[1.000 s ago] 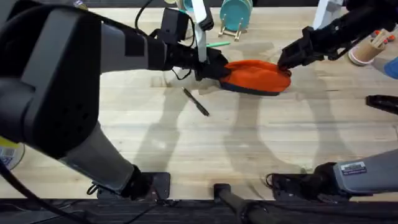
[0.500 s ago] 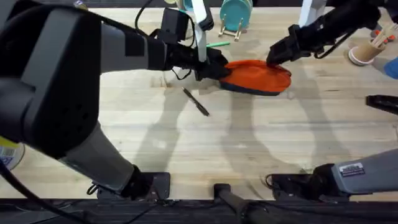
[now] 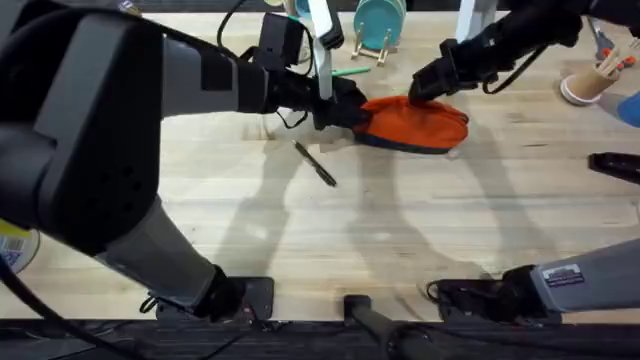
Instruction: Unzip the bag, pick up the pens from the table one at a time and place them inside, then zip the bag closed.
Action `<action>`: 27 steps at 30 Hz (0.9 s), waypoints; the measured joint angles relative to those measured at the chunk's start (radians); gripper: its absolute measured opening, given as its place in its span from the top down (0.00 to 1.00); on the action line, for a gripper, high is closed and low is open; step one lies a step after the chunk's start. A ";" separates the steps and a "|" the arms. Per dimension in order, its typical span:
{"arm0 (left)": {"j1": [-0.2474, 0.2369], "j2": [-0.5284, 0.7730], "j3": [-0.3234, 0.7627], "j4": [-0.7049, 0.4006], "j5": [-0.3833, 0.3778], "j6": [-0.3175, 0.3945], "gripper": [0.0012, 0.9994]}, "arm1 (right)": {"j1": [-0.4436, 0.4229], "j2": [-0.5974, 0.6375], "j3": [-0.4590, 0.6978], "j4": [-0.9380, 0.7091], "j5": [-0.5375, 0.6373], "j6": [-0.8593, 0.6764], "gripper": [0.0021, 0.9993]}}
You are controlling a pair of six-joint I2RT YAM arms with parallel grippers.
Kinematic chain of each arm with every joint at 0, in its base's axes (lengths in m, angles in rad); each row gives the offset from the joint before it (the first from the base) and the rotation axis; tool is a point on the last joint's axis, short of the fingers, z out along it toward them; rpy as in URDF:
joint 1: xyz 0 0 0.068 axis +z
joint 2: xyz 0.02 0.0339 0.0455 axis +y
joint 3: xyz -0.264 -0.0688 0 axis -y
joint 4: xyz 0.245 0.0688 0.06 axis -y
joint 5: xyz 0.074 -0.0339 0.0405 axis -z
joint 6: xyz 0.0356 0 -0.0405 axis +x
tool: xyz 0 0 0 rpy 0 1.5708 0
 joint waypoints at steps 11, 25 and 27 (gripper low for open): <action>0.000 0.000 0.000 0.000 0.001 0.000 0.96 | 0.064 0.000 0.000 0.043 0.003 0.029 0.97; 0.000 0.000 0.000 0.000 0.001 0.000 0.96 | 0.140 0.000 0.000 0.104 0.031 0.078 0.97; 0.000 0.000 0.000 0.000 0.001 0.000 0.96 | 0.148 0.000 0.000 0.108 0.034 0.082 0.97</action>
